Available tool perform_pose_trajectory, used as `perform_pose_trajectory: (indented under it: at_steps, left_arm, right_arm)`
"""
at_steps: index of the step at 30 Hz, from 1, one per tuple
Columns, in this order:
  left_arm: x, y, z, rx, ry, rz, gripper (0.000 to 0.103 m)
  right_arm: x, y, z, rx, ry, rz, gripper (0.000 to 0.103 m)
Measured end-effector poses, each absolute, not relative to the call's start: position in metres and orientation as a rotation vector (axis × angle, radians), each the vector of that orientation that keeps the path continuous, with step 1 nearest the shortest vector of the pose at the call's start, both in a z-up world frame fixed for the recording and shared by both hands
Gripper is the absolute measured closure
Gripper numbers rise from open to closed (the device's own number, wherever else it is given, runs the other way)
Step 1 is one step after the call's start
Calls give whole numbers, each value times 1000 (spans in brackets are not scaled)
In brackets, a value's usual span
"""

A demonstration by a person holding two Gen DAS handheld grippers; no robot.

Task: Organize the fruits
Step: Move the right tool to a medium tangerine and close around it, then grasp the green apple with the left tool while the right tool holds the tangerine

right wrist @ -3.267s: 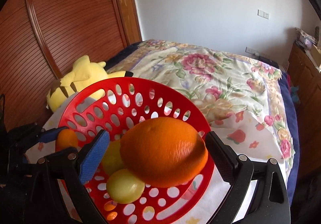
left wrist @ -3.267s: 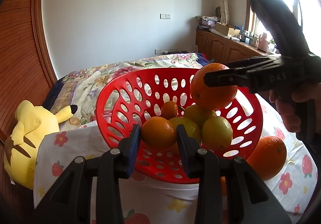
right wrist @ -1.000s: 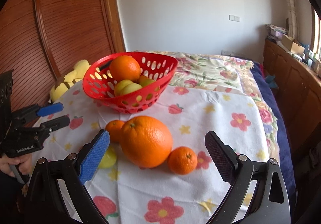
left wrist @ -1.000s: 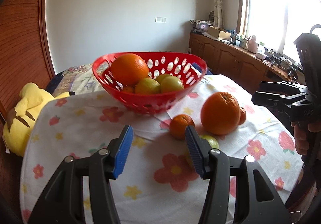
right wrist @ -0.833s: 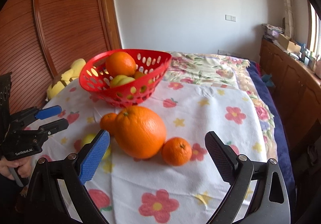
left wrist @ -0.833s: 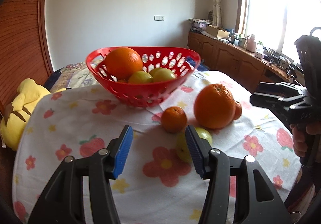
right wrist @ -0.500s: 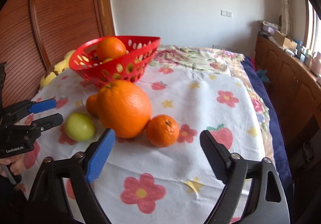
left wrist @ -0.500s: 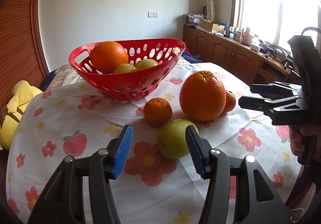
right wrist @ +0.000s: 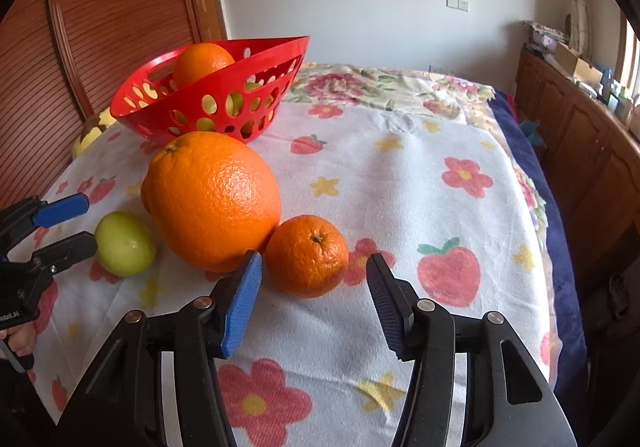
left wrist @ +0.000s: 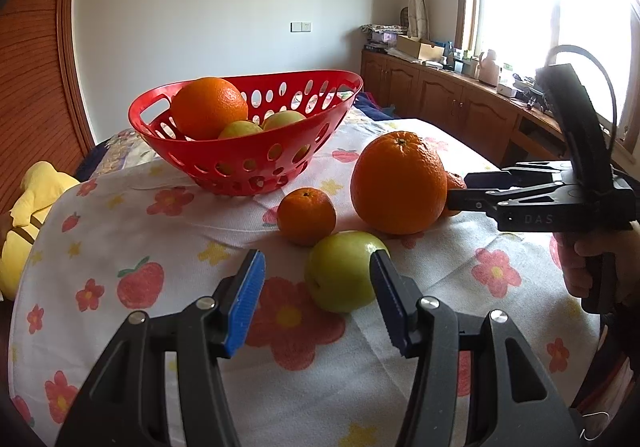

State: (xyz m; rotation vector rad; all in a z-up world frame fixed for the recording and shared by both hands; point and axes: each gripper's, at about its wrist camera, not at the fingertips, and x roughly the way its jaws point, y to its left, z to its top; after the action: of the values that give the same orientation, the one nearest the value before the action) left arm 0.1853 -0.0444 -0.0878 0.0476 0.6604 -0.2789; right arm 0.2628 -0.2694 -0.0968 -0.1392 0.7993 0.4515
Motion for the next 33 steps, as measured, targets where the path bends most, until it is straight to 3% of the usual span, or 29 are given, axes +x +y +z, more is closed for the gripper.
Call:
perform_pose_trajectory:
  at_steps: [5,8,11,33]
  left_arm:
    - [186,-45,-88,54,665,-261,48]
    - [186,-45,-88,53,666,-263,48]
    - [186,-45,-89,54,666,-262,48]
    - [187,-52,-88,84,674,-276,48]
  right_arm:
    - [270,-270,-101,-128,828,462,47]
    - [270,-271,-102,-103,836,499,58]
    - [266,-269,-102,-116,829,496,59]
    - [196,-294,-97,-25,762,475,59]
